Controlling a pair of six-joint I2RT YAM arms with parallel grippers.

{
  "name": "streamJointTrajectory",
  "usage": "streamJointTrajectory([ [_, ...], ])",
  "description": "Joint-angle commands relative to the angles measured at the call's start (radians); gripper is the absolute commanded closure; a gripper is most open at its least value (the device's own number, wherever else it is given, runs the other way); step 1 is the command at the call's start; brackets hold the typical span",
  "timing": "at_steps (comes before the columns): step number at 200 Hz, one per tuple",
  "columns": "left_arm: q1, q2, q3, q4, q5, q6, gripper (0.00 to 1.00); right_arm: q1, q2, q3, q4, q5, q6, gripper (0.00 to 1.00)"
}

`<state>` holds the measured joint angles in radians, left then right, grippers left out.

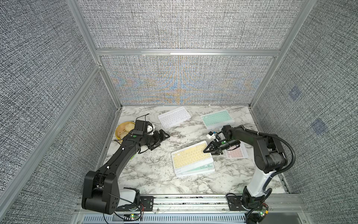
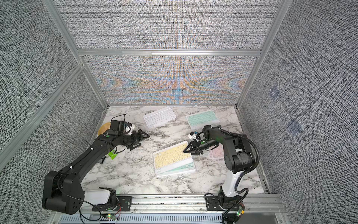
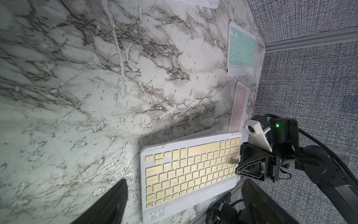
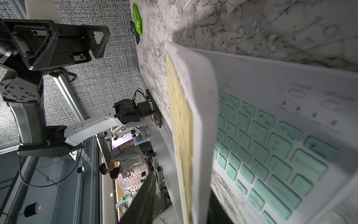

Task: Stack the numeric keypads
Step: Place the numeric keypad at the numeric keypad, then adjust the numeric keypad.

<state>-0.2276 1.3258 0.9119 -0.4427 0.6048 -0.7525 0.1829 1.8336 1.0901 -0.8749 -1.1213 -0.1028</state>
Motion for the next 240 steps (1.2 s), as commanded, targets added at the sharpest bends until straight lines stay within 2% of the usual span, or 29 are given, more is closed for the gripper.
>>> streamJointTrajectory([
  [1, -0.002, 0.003, -0.002, 0.021, 0.000, 0.000, 0.07, -0.009, -0.005, -0.003, -0.009, 0.027, 0.003, 0.64],
  [48, -0.019, 0.006, -0.038, 0.040, 0.005, -0.029, 0.07, -0.081, -0.041, -0.041, 0.034, 0.117, 0.053, 0.64],
  [95, -0.082, 0.017, -0.068, -0.020, -0.055, -0.042, 0.07, -0.115, -0.071, -0.057, 0.059, 0.257, 0.133, 0.62],
  [118, -0.114, 0.016, -0.082, -0.052, -0.101, -0.058, 0.07, -0.112, -0.094, -0.059, 0.071, 0.351, 0.211, 0.51],
  [128, -0.129, 0.017, -0.094, -0.048, -0.108, -0.073, 0.07, -0.103, -0.117, -0.068, 0.093, 0.373, 0.250, 0.43],
  [133, -0.137, 0.021, -0.099, -0.045, -0.110, -0.080, 0.07, -0.098, -0.129, -0.072, 0.101, 0.389, 0.269, 0.36],
  [143, -0.158, 0.027, -0.105, -0.041, -0.118, -0.092, 0.07, -0.082, -0.159, -0.080, 0.118, 0.433, 0.315, 0.16],
  [152, -0.174, 0.039, -0.105, -0.040, -0.129, -0.102, 0.07, -0.064, -0.185, -0.088, 0.140, 0.469, 0.358, 0.02],
  [203, -0.244, 0.110, -0.108, 0.020, -0.156, -0.141, 0.06, 0.105, -0.283, -0.125, 0.196, 0.696, 0.571, 0.01],
  [240, -0.291, 0.156, -0.086, 0.021, -0.198, -0.147, 0.06, 0.168, -0.286, -0.155, 0.235, 0.764, 0.711, 0.01],
])
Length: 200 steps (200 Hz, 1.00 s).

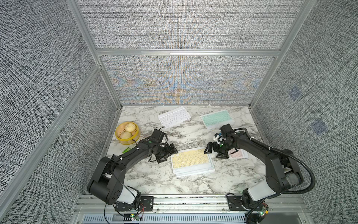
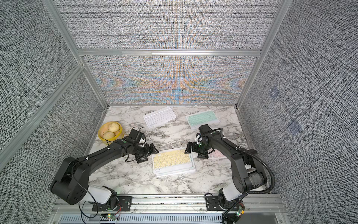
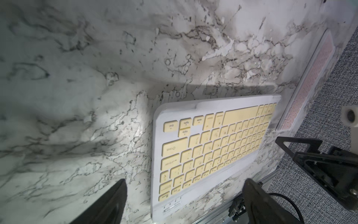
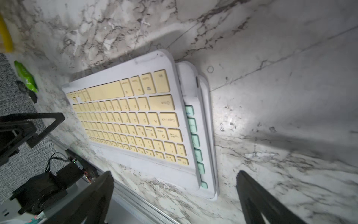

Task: Stack the numeric keypads
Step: Adjust the numeric keypad.

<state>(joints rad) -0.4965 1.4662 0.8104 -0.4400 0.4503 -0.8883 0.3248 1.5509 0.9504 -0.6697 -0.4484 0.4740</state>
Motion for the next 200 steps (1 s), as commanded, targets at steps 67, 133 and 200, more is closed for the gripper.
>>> streamJointTrajectory([
  [67, -0.126, 0.102, 0.064, 0.044, -0.136, -0.051, 0.06, 0.107, 0.019, 0.007, 0.098, 0.123, 0.126, 0.01],
  [133, -0.221, 0.151, 0.111, 0.020, -0.217, -0.111, 0.06, 0.141, 0.044, 0.030, 0.055, 0.140, 0.058, 0.01],
  [200, -0.248, 0.143, 0.171, -0.098, -0.314, -0.140, 0.06, 0.160, 0.031, 0.023, 0.011, 0.184, 0.051, 0.01],
])
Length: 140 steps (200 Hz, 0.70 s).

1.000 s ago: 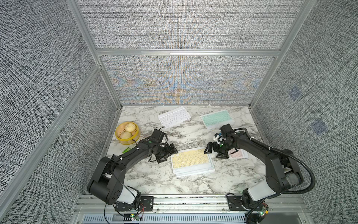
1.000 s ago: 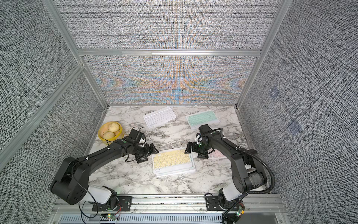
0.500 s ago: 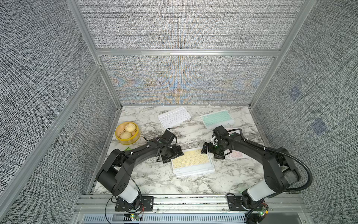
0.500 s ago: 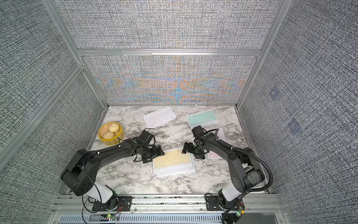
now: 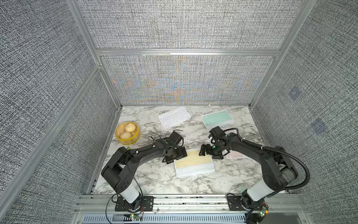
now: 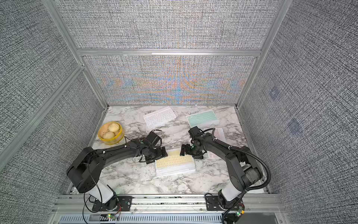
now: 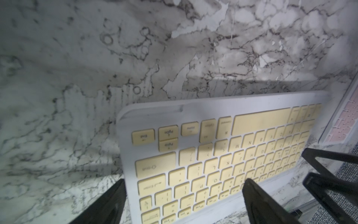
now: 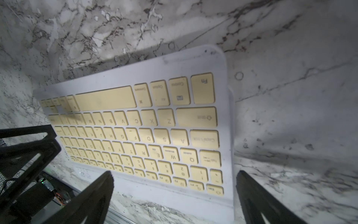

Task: Stack the numeric keypads
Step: Adjust the numeric keypad.

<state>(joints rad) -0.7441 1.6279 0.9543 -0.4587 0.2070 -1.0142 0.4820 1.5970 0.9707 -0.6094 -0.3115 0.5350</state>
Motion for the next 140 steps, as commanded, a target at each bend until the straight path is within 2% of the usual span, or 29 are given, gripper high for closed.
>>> streamJointTrajectory([
  [1, 0.000, -0.020, 0.030, -0.086, -0.075, -0.015, 0.06, 0.003, -0.016, 0.004, -0.050, 0.049, -0.009, 0.01],
  [19, 0.000, -0.052, 0.085, -0.192, -0.154, -0.001, 0.03, 0.003, -0.049, 0.016, -0.080, 0.129, -0.009, 0.01],
  [38, 0.008, -0.060, 0.181, -0.324, -0.242, 0.025, 0.01, 0.000, -0.072, 0.095, -0.081, 0.191, -0.014, 0.01],
  [59, 0.030, -0.034, 0.281, -0.406, -0.281, 0.099, 0.01, -0.006, -0.041, 0.187, -0.074, 0.216, -0.015, 0.01],
  [85, 0.083, 0.012, 0.366, -0.430, -0.291, 0.189, 0.01, -0.009, 0.041, 0.334, -0.087, 0.277, 0.012, 0.01],
  [101, 0.135, 0.042, 0.408, -0.427, -0.267, 0.228, 0.01, 0.005, 0.050, 0.410, -0.090, 0.391, 0.068, 0.01],
  [117, 0.176, 0.056, 0.441, -0.417, -0.260, 0.267, 0.01, 0.035, 0.022, 0.434, -0.060, 0.503, 0.111, 0.01],
  [140, 0.244, 0.065, 0.468, -0.378, -0.229, 0.309, 0.01, 0.068, -0.020, 0.433, -0.036, 0.519, 0.184, 0.01],
])
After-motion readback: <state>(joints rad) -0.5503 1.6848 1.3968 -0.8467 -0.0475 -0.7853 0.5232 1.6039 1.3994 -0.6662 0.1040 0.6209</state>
